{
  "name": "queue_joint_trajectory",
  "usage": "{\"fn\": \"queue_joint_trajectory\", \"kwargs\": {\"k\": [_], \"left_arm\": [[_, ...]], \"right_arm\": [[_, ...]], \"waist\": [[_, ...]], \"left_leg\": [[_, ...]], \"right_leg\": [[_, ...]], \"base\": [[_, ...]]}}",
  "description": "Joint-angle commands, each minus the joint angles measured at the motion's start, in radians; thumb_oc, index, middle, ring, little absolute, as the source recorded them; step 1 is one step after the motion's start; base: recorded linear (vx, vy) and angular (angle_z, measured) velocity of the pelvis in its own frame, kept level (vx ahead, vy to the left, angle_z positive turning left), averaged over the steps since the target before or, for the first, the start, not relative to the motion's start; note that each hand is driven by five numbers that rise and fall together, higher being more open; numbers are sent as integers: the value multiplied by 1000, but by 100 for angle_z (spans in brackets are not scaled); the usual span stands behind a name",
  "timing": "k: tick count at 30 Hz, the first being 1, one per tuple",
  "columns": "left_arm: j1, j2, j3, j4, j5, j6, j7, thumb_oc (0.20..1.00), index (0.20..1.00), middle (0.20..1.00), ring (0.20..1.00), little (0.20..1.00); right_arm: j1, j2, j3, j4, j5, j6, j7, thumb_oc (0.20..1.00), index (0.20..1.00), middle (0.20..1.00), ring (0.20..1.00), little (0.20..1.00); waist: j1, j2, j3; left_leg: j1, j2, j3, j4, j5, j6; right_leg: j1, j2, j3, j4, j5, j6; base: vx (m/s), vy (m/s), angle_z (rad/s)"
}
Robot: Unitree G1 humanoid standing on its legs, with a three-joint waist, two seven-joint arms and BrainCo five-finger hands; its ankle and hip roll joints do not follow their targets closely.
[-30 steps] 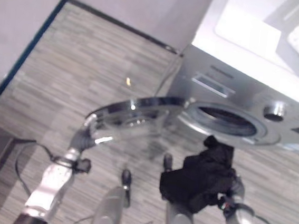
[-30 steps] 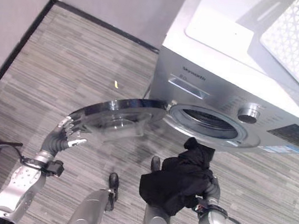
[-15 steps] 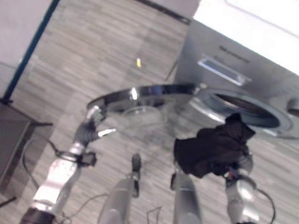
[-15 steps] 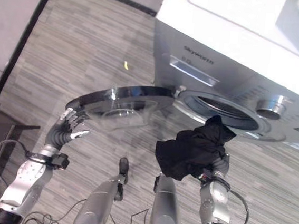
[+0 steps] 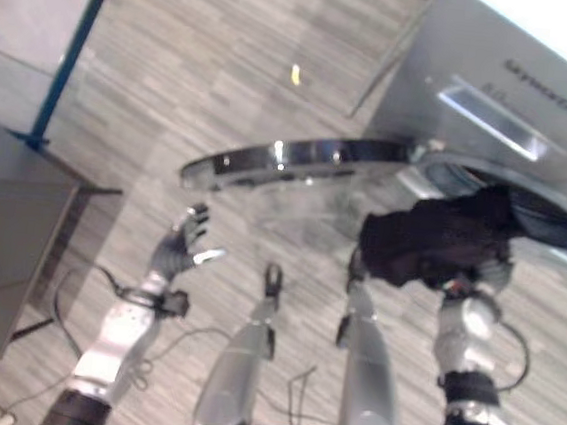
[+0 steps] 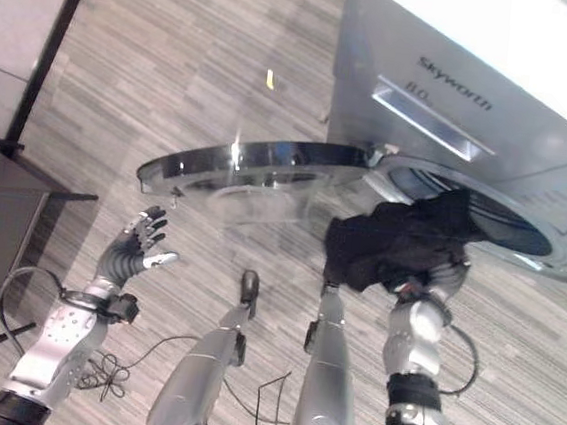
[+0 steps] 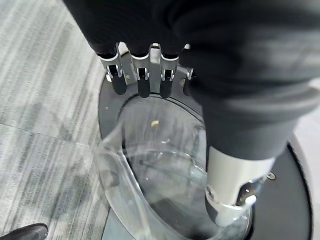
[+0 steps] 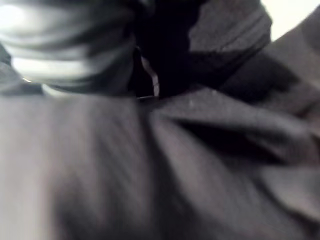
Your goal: Grab the laundry basket,head to the washer,open it,put in the laundry and shut it.
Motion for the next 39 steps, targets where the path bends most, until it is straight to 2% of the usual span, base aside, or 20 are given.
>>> {"fn": "queue_joint_trajectory", "kwargs": {"k": [1, 5, 8, 15, 21, 30, 35, 39], "left_arm": [[18, 31, 3, -35, 18, -46, 6, 1000, 1000, 1000, 1000, 1000], [24, 36, 10, -43, 1, -53, 2, 1000, 1000, 1000, 1000, 1000], [23, 43, 10, -41, -2, -59, 3, 1000, 1000, 1000, 1000, 1000], [26, 60, -29, -55, -21, -60, -7, 1000, 1000, 1000, 1000, 1000], [4, 63, -81, -67, -38, -55, -19, 1000, 1000, 1000, 1000, 1000], [5, 79, -100, -66, -39, -50, -25, 1000, 1000, 1000, 1000, 1000], [8, 97, -103, -67, -48, -51, -29, 1000, 1000, 1000, 1000, 1000], [9, 103, -107, -69, -50, -50, -31, 1000, 1000, 1000, 1000, 1000]], "right_arm": [[88, -28, -97, -78, -4, -98, -34, 200, 200, 200, 200, 200], [95, -66, -117, -32, -11, -104, -40, 200, 200, 200, 200, 200], [53, -82, -80, -16, -14, -95, -37, 200, 200, 200, 200, 200], [-101, -138, -77, 31, 36, -113, -69, 200, 200, 200, 200, 200], [-214, -189, -62, 111, 91, -121, -76, 200, 200, 200, 200, 200], [-272, -249, -101, 124, 117, -139, -113, 200, 200, 200, 200, 200], [-337, -356, -97, 175, 124, -136, -125, 200, 200, 200, 200, 200], [-386, -407, -85, 208, 141, -135, -125, 200, 200, 200, 200, 200]], "waist": [[-22, 6, -18], [-23, -1, -11], [-14, 1, -11], [13, 59, -11], [33, 88, -11], [39, 111, -11], [44, 124, -11], [51, 131, -11]], "left_leg": [[-21, 70, 20, -33, 45, 3], [-19, 70, 15, -32, 34, 7], [-32, 68, 13, -39, 43, 8], [-46, 57, 12, -79, 68, -8], [-58, 61, 19, -93, 81, -10], [-73, 70, 20, -95, 84, -14], [-86, 79, 17, -101, 86, -20], [-98, 86, 16, -105, 100, -24]], "right_leg": [[2, -100, 27, 176, -181, 97], [-2, -91, 27, 171, -183, 100], [-17, -91, 30, 160, -169, 100], [-34, -102, 16, 170, -186, 103], [-68, -94, 17, 184, -186, 101], [-106, -83, 21, 215, -207, 96], [-155, -69, 26, 259, -237, 92], [-180, -62, 25, 279, -243, 86]], "base": [[0, 0, 0], [-10, -23, -1], [-15, -29, -3], [1, -8, 7], [3, -35, 2], [13, -27, -2], [12, -53, -6], [3, -52, -2]]}}
